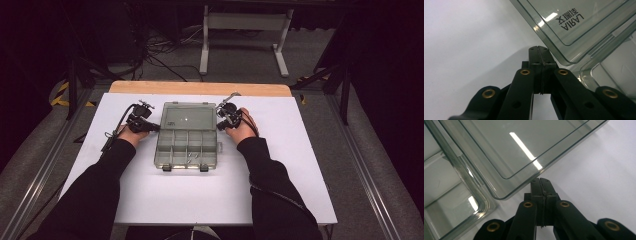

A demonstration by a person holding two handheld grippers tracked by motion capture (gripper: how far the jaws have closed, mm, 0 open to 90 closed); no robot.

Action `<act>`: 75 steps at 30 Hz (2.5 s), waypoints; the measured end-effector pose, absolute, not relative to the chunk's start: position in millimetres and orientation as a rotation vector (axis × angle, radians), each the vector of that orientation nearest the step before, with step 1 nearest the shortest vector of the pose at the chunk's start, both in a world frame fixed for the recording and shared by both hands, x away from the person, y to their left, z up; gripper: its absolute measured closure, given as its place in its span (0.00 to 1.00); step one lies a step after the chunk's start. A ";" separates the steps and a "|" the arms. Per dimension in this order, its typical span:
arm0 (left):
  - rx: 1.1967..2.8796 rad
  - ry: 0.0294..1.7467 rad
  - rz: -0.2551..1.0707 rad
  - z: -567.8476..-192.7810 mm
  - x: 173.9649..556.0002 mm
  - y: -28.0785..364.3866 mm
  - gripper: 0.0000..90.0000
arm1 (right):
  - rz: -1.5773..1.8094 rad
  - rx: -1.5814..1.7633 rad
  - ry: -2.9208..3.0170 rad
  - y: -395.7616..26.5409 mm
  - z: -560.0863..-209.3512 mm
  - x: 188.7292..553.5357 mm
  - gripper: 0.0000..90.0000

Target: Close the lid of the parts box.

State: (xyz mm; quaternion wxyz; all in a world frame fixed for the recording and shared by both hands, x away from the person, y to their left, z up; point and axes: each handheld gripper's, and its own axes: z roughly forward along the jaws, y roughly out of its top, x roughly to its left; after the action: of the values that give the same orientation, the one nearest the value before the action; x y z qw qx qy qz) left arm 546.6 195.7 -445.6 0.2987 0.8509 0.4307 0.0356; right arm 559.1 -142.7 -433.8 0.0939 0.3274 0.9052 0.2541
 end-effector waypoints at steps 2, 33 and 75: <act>2.255 1.143 0.094 -445.9 546.9 195.4 1.00 | 0.751 0.972 2.686 -142.1 -433.6 559.7 1.00; 2.234 1.164 0.138 -445.5 558.1 189.7 1.00 | 0.805 0.987 2.654 -138.0 -435.1 570.5 1.00; 2.183 1.109 0.263 -412.5 548.2 192.1 1.00 | 0.875 0.877 2.564 -139.9 -399.1 561.2 1.00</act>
State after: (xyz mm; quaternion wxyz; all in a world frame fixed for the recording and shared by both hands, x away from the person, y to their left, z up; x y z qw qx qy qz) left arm 548.2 192.1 -412.5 0.3329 0.8358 0.4247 0.1008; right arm 561.2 -139.9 -399.1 0.1467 0.3046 0.8906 0.3041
